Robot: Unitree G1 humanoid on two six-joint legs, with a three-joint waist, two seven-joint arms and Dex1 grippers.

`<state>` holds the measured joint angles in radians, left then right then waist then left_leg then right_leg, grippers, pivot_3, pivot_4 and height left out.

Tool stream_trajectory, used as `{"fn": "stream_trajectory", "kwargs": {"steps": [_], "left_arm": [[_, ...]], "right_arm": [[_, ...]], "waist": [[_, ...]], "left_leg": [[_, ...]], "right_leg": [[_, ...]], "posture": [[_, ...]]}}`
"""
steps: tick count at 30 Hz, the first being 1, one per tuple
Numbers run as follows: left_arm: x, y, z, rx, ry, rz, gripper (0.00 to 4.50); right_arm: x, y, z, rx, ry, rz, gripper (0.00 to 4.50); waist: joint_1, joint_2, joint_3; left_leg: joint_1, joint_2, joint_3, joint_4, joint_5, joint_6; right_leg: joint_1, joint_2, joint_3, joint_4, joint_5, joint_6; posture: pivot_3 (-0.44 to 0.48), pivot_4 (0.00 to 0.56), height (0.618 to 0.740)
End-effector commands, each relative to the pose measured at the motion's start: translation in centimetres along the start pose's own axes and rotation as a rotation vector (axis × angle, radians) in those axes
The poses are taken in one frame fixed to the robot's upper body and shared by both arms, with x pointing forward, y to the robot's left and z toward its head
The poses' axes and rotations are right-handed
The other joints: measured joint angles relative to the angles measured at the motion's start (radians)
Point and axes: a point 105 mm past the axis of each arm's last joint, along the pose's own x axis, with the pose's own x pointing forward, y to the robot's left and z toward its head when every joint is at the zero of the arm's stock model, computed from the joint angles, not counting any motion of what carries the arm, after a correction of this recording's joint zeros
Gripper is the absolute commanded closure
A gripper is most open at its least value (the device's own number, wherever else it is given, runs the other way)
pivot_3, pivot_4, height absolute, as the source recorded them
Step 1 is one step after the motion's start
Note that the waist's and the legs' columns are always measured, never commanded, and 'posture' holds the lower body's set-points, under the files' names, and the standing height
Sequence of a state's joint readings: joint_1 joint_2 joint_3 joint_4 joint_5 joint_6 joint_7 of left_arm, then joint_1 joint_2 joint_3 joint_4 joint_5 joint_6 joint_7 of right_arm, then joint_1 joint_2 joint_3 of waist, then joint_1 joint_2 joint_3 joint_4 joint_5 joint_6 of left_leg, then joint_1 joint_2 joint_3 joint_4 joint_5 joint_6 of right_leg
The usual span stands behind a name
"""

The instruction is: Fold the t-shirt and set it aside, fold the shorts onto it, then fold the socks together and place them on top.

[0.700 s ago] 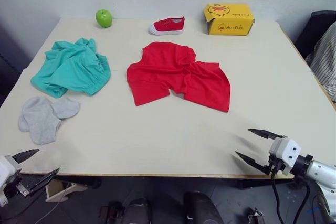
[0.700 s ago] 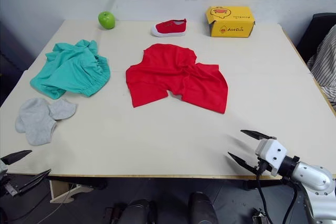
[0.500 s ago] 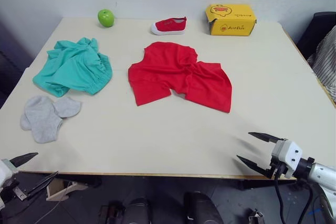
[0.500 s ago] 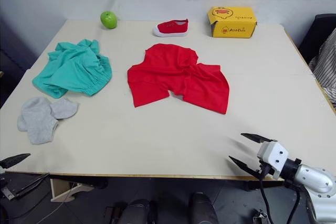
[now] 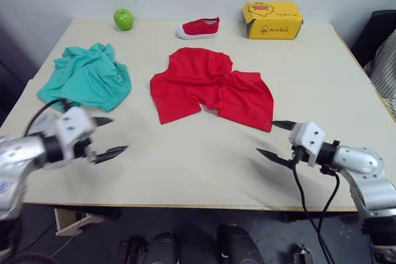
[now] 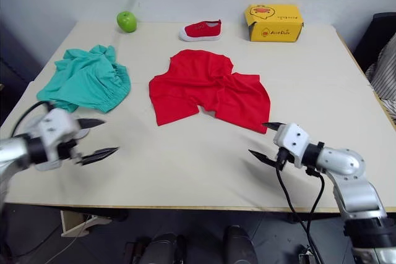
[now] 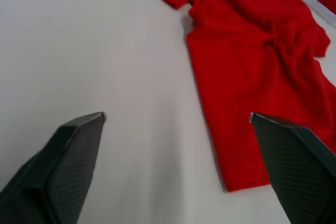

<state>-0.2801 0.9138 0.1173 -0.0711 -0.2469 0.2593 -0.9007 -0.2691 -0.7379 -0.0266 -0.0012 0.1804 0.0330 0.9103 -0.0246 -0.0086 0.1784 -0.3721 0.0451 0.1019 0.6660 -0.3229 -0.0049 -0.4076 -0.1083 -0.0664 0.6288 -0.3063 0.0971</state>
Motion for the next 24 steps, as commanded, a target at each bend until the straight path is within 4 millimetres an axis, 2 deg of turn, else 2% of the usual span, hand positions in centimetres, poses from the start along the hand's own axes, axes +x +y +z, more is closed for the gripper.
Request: {"fn": "stream_trajectory", "kwargs": {"steps": [1, 6, 8, 12, 17, 22, 24], "left_arm": [[3.6, 0.0, -0.8, 0.077, 0.049, -0.031, 0.00], [8.1, 0.9, -1.6, 0.154, 0.098, -0.062, 0.00], [9.4, 1.5, -2.1, 0.175, 0.135, -0.048, 0.00], [11.9, 2.4, -1.9, 0.267, 0.173, -0.019, 0.00], [13.2, 3.6, -2.9, 0.355, 0.246, 0.049, 0.00], [14.1, 3.2, -4.3, 0.349, 0.292, 0.065, 0.00], [14.4, 2.9, -4.7, 0.334, 0.307, 0.070, 0.40]], "right_arm": [[1.1, -0.7, -0.7, -0.021, 0.056, -0.001, 0.03], [2.9, -2.8, -2.4, -0.041, 0.172, -0.035, 0.03], [3.3, -3.3, -3.1, -0.048, 0.223, -0.014, 0.03], [4.0, -4.9, -3.6, -0.045, 0.253, -0.046, 0.03], [4.5, -6.8, -4.2, -0.082, 0.294, -0.095, 0.03], [4.8, -7.3, -4.5, -0.091, 0.318, -0.107, 0.03], [5.1, -7.4, -4.5, -0.099, 0.319, -0.109, 0.41]], "waist": [[-0.001, 0.000, 0.000], [-0.003, -0.003, 0.001], [-0.002, -0.004, 0.002], [0.001, -0.005, 0.001], [0.000, -0.005, 0.000], [-0.001, -0.004, -0.004], [-0.001, -0.003, -0.006]], "left_leg": [[-0.003, -0.003, 0.004, 0.001, 0.001, 0.001], [-0.004, -0.003, 0.017, 0.001, 0.000, 0.004], [-0.002, -0.004, 0.017, 0.005, 0.001, 0.005], [0.001, 0.000, 0.016, 0.011, 0.001, 0.006], [0.001, -0.001, 0.016, 0.014, 0.003, 0.009], [0.002, -0.001, 0.016, 0.014, 0.003, 0.009], [0.003, -0.001, 0.016, 0.014, 0.003, 0.009]], "right_leg": [[-0.002, 0.001, 0.001, 0.000, 0.001, 0.002], [-0.005, 0.000, 0.001, -0.002, 0.003, 0.005], [-0.004, -0.001, 0.002, -0.002, 0.003, 0.006], [0.001, -0.003, 0.002, 0.000, 0.004, 0.008], [0.003, -0.005, 0.002, 0.000, 0.010, 0.010], [0.003, -0.005, 0.002, 0.000, 0.010, 0.011], [0.005, -0.006, 0.002, 0.000, 0.010, 0.011]], "posture": [[0.000, 0.150, 0.740], [0.000, 0.150, 0.740], [0.000, 0.150, 0.740], [0.000, 0.150, 0.740], [0.000, 0.150, 0.740], [0.000, 0.150, 0.740], [0.000, 0.150, 0.740]]}}
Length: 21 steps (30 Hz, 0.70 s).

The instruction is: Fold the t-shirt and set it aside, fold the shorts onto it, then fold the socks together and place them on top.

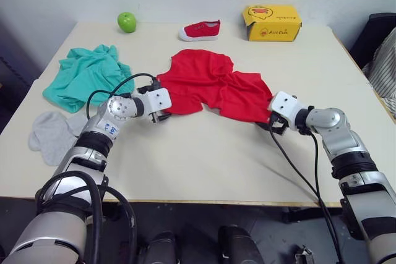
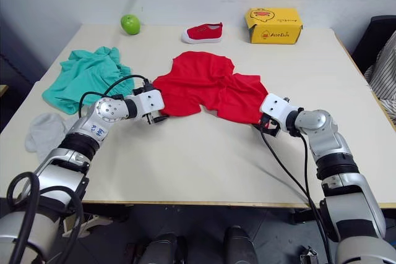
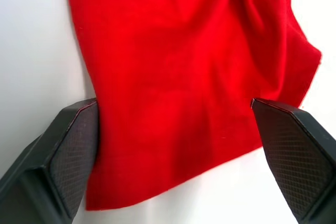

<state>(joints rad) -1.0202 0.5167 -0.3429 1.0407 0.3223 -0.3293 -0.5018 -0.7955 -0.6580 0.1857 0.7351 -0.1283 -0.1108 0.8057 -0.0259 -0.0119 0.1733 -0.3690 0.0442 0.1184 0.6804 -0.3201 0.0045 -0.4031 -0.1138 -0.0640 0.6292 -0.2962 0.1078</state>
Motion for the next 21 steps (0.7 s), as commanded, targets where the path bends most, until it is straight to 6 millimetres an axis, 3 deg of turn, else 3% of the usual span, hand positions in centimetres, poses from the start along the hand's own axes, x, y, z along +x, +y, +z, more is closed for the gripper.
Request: {"fn": "stream_trajectory", "kwargs": {"steps": [1, 9, 12, 13, 17, 21], "left_arm": [[0.3, -3.8, -4.3, -0.037, 0.180, -0.091, 0.58], [0.6, -4.1, -3.9, -0.135, 0.145, -0.100, 3.21], [0.3, -3.5, -3.6, -0.270, 0.089, -0.083, 4.20], [0.2, -3.3, -3.4, -0.295, 0.068, -0.088, 4.47], [-0.8, -2.4, -2.3, -0.354, -0.037, -0.114, 4.47], [-3.6, -2.7, -0.9, -0.366, -0.209, -0.237, 4.47]], "right_arm": [[0.3, -0.1, -0.9, -0.004, 0.045, -0.021, 0.60], [0.9, 0.1, -0.8, -0.028, 0.040, -0.038, 3.34], [0.8, 0.2, -0.5, -0.017, 0.008, -0.028, 4.41], [0.6, 0.3, -0.3, -0.022, -0.008, -0.018, 4.50], [-0.6, -0.1, 0.6, -0.044, -0.056, 0.009, 4.50], [-2.8, -0.3, 1.2, -0.060, -0.109, 0.050, 4.50]], "waist": [[0.000, 0.000, -0.001], [-0.003, 0.001, -0.001], [-0.004, 0.001, -0.001], [-0.004, 0.001, -0.001], [-0.005, 0.001, 0.000], [-0.008, 0.002, 0.001]], "left_leg": [[0.001, 0.000, 0.000, 0.000, 0.000, 0.000], [0.004, 0.000, -0.002, 0.000, 0.000, 0.000], [0.003, 0.000, -0.002, 0.000, -0.001, 0.000], [0.002, 0.001, -0.002, 0.000, -0.001, 0.000], [-0.003, 0.001, -0.001, 0.000, 0.000, 0.000], [-0.006, 0.002, 0.002, -0.004, -0.001, 0.000]], "right_leg": [[0.002, 0.000, 0.000, 0.000, 0.000, 0.000], [0.005, 0.000, -0.001, -0.001, 0.001, 0.000], [0.005, 0.000, -0.001, -0.001, 0.001, 0.000], [0.003, 0.000, -0.001, -0.001, 0.001, 0.000], [-0.005, 0.000, 0.000, 0.000, 0.001, 0.000], [-0.009, 0.001, -0.001, 0.000, 0.001, 0.000]], "posture": [[0.000, 0.150, 0.740], [0.000, 0.150, 0.740], [0.000, 0.150, 0.740], [0.000, 0.150, 0.740], [0.000, 0.150, 0.740], [0.000, 0.150, 0.740]]}}
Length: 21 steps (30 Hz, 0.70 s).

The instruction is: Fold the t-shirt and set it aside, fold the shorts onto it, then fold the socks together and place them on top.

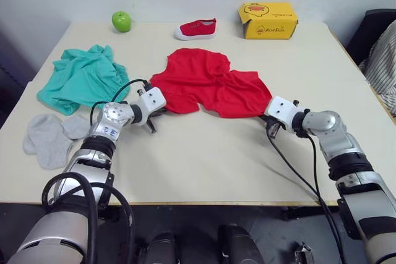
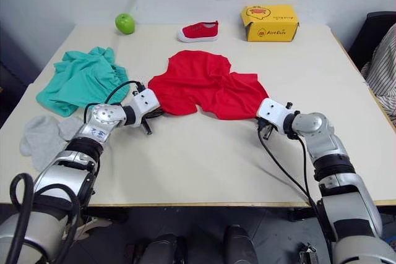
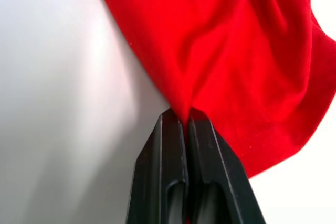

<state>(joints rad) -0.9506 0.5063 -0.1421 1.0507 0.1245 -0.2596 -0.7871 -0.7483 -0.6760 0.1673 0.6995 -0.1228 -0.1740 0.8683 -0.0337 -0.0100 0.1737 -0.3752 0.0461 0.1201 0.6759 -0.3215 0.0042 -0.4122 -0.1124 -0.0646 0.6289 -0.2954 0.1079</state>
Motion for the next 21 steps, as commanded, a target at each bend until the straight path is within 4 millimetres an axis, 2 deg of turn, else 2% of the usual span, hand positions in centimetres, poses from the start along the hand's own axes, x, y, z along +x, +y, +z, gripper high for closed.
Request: {"fn": "stream_trajectory", "kwargs": {"steps": [1, 3, 7, 9, 12, 15, 18, 21], "left_arm": [[-3.1, -2.0, 0.5, 0.006, -0.119, -0.177, 4.47], [-5.5, -3.6, 0.6, 0.019, -0.164, -0.270, 4.47], [-9.8, -6.3, -0.7, 0.038, -0.117, -0.393, 4.47], [-11.5, -7.7, -0.4, 0.039, -0.123, -0.440, 4.47], [-13.6, -9.8, 0.2, 0.009, -0.126, -0.498, 4.47], [-15.0, -11.5, 0.4, -0.030, -0.092, -0.543, 4.47], [-17.3, -13.7, 0.1, -0.120, 0.017, -0.641, 4.47], [-18.9, -14.6, 0.5, -0.231, 0.080, -0.712, 4.47]], "right_arm": [[-2.8, -0.8, 1.5, -0.032, -0.096, 0.029, 4.50], [-4.0, 0.2, 1.3, -0.012, -0.100, 0.107, 4.50], [-6.4, 2.5, 1.0, 0.050, -0.126, 0.259, 4.50], [-7.6, 3.8, 0.3, 0.066, -0.108, 0.325, 4.50], [-8.9, 5.1, -0.9, 0.096, -0.056, 0.369, 4.50], [-10.0, 6.6, -1.2, 0.135, -0.040, 0.449, 4.50], [-12.0, 9.1, -1.4, 0.241, 0.026, 0.603, 4.50], [-13.3, 10.2, -1.7, 0.288, 0.124, 0.693, 4.50]], "waist": [[-0.001, 0.000, 0.001], [-0.003, 0.000, 0.001], [0.002, -0.001, 0.004], [0.004, 0.000, 0.005], [0.007, -0.001, 0.005], [0.007, 0.000, 0.005], [0.006, 0.000, 0.006], [0.005, 0.002, 0.006]], "left_leg": [[0.000, 0.000, 0.000, -0.002, 0.000, 0.000], [0.000, 0.000, 0.002, -0.005, -0.001, 0.000], [0.000, 0.001, 0.002, -0.006, -0.004, 0.001], [0.000, 0.001, 0.003, -0.005, -0.004, 0.002], [0.001, 0.001, 0.001, -0.004, -0.005, 0.004], [0.002, 0.000, 0.000, -0.002, -0.008, 0.004], [0.003, 0.002, 0.000, -0.004, -0.009, 0.004], [0.005, 0.002, -0.001, -0.008, -0.009, 0.003]], "right_leg": [[-0.001, 0.000, 0.000, -0.001, 0.000, 0.000], [-0.003, -0.001, -0.001, -0.003, 0.000, 0.000], [-0.003, -0.001, -0.003, -0.005, 0.000, 0.000], [-0.003, -0.001, -0.003, -0.006, 0.000, 0.000], [0.000, -0.004, -0.003, -0.008, 0.000, 0.000], [0.000, -0.006, -0.003, -0.008, 0.000, 0.000], [0.000, -0.010, -0.003, -0.008, 0.000, -0.003], [-0.001, -0.010, -0.004, -0.008, -0.002, -0.006]], "posture": [[0.000, 0.150, 0.740], [0.000, 0.150, 0.740], [0.000, 0.150, 0.740], [0.000, 0.150, 0.740], [0.000, 0.150, 0.740], [0.000, 0.150, 0.740], [0.000, 0.150, 0.740], [0.000, 0.150, 0.740]]}}
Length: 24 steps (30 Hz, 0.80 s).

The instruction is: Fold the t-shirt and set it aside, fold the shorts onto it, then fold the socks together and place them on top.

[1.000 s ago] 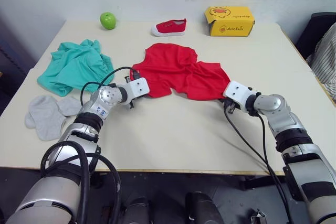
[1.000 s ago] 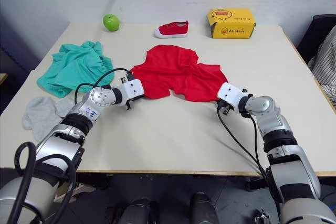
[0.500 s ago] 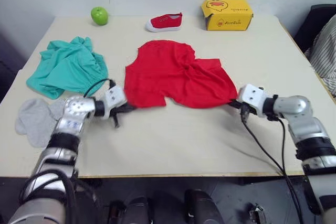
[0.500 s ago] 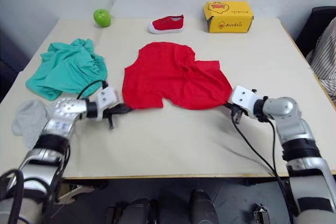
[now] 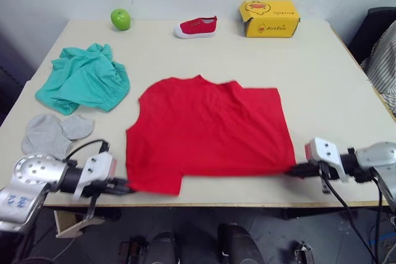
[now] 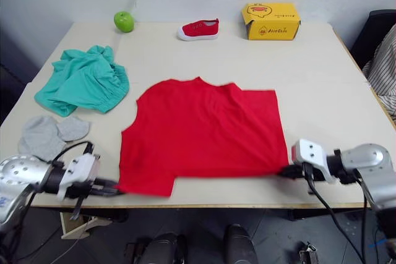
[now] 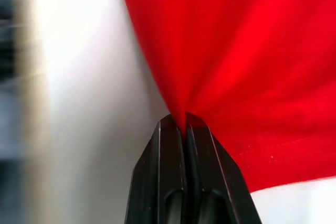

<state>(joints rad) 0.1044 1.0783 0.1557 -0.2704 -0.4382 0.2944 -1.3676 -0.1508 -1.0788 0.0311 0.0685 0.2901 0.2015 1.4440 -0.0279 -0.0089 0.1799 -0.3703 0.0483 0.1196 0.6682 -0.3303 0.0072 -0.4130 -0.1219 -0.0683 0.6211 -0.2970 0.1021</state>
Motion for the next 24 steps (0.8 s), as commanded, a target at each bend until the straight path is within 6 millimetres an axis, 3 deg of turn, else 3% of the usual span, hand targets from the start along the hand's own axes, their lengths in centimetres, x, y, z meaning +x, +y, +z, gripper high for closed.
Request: {"fn": "stream_trajectory", "kwargs": {"steps": [1, 4, 9, 11, 15, 16, 18, 20, 22, 24], "left_arm": [[-1.0, -1.0, 1.5, -0.053, -0.004, -0.039, 4.47], [-2.3, 2.1, 2.6, -0.009, -0.011, 0.084, 4.47], [-5.0, 10.0, 8.3, 0.234, -0.172, 0.396, 4.47], [-7.9, 15.4, 13.2, 0.391, -0.257, 0.696, 4.47], [-13.3, 19.9, 20.2, 0.553, -0.372, 1.099, 4.47], [-15.0, 20.3, 21.9, 0.579, -0.419, 1.194, 4.47], [-20.6, 19.5, 26.3, 0.630, -0.564, 1.473, 4.47], [-26.5, 15.6, 29.9, 0.788, -0.697, 1.779, 4.47], [-28.8, 12.8, 31.4, 0.968, -0.679, 1.927, 4.47], [-29.2, 11.4, 32.1, 1.064, -0.676, 1.926, 4.47]], "right_arm": [[-1.2, 1.0, 0.9, 0.032, 0.035, 0.055, 4.50], [-1.9, -0.7, 3.3, 0.061, -0.085, -0.011, 4.50], [-5.0, -5.7, 8.4, -0.079, -0.257, -0.218, 4.50], [-8.9, -10.8, 12.9, -0.230, -0.379, -0.549, 4.50], [-15.9, -15.5, 19.0, -0.381, -0.529, -1.034, 4.50], [-17.8, -15.9, 20.4, -0.399, -0.578, -1.134, 4.50], [-22.6, -15.5, 24.1, -0.468, -0.709, -1.378, 4.50], [-25.7, -13.8, 27.2, -0.605, -0.779, -1.530, 4.50], [-26.5, -12.5, 28.7, -0.753, -0.752, -1.600, 4.50], [-26.7, -11.7, 29.3, -0.872, -0.691, -1.644, 4.50]], "waist": [[-0.001, 0.001, 0.001], [0.000, 0.001, 0.001], [0.005, 0.002, 0.001], [0.007, 0.001, 0.002], [0.002, -0.001, 0.006], [0.001, -0.001, 0.006], [-0.002, -0.003, 0.007], [-0.009, -0.007, 0.010], [-0.023, -0.007, 0.010], [-0.030, -0.007, 0.010]], "left_leg": [[0.000, 0.000, 0.000, 0.000, 0.000, 0.000], [0.001, 0.000, 0.000, 0.000, 0.000, 0.001], [-0.001, -0.001, 0.000, 0.000, 0.007, 0.001], [-0.001, -0.002, 0.001, 0.000, 0.009, -0.004], [-0.021, -0.005, 0.008, 0.015, 0.012, -0.004], [-0.026, -0.006, 0.009, 0.014, 0.012, -0.004], [-0.036, -0.006, 0.013, 0.013, 0.011, -0.004], [-0.041, -0.008, 0.019, 0.010, 0.010, -0.002], [-0.046, -0.009, 0.024, 0.003, 0.009, -0.001], [-0.038, -0.014, 0.027, -0.007, 0.009, 0.000]], "right_leg": [[0.000, 0.001, 0.000, 0.000, 0.000, 0.000], [0.000, 0.006, 0.000, 0.001, 0.000, -0.001], [-0.001, 0.008, -0.001, 0.001, 0.005, -0.002], [-0.001, 0.009, -0.001, 0.000, 0.006, -0.001], [-0.016, 0.010, -0.002, 0.009, 0.010, 0.002], [-0.021, 0.010, -0.003, 0.008, 0.010, 0.002], [-0.033, 0.007, -0.009, 0.009, 0.010, 0.002], [-0.044, 0.005, -0.013, 0.009, 0.010, 0.003], [-0.054, 0.000, -0.020, 0.007, 0.010, 0.003], [-0.054, -0.012, -0.043, 0.009, 0.010, 0.003]], "posture": [[0.000, 0.150, 0.740], [0.000, 0.150, 0.740], [0.000, 0.150, 0.740], [0.000, 0.150, 0.740], [0.000, 0.150, 0.740], [0.000, 0.150, 0.740], [0.000, 0.150, 0.740], [0.000, 0.150, 0.740], [0.000, 0.150, 0.740], [0.000, 0.150, 0.740]]}}
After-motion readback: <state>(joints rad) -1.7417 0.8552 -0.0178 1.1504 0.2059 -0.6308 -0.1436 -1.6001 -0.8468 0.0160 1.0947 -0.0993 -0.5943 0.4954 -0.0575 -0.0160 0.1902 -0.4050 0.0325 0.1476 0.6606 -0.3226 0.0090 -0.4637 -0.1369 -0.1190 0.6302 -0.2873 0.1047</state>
